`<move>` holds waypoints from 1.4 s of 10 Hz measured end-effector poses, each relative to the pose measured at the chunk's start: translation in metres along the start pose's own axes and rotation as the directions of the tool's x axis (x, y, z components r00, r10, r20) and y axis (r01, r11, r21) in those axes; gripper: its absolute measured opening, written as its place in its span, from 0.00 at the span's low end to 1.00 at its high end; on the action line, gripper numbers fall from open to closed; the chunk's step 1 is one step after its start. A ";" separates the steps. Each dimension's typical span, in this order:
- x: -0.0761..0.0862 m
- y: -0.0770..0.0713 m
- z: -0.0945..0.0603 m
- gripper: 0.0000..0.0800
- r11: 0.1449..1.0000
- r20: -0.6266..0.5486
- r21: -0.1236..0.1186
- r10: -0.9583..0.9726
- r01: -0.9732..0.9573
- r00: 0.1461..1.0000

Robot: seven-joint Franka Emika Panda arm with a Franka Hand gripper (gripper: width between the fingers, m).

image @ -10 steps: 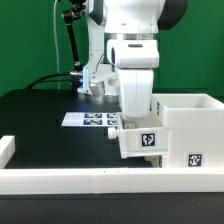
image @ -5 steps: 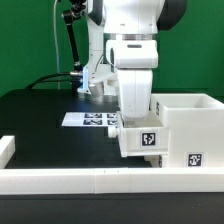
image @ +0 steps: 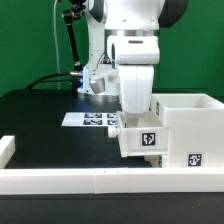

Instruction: Assemble drawer

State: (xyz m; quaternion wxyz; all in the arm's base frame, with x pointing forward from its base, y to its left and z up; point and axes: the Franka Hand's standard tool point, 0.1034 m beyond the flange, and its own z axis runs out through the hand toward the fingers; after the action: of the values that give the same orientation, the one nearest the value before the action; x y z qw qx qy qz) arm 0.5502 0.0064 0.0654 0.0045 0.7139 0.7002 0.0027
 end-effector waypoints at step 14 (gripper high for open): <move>-0.073 0.032 -0.020 0.81 0.999 -0.115 0.006 -0.043 0.044 0.992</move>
Offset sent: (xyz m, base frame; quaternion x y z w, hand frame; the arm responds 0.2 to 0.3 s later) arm 0.0171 -0.0275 0.0448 0.0273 -0.0264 -0.0148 0.9992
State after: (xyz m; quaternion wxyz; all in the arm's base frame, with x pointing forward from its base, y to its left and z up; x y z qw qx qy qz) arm 0.5806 -0.0675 0.0855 -0.0389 0.6971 0.7148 0.0405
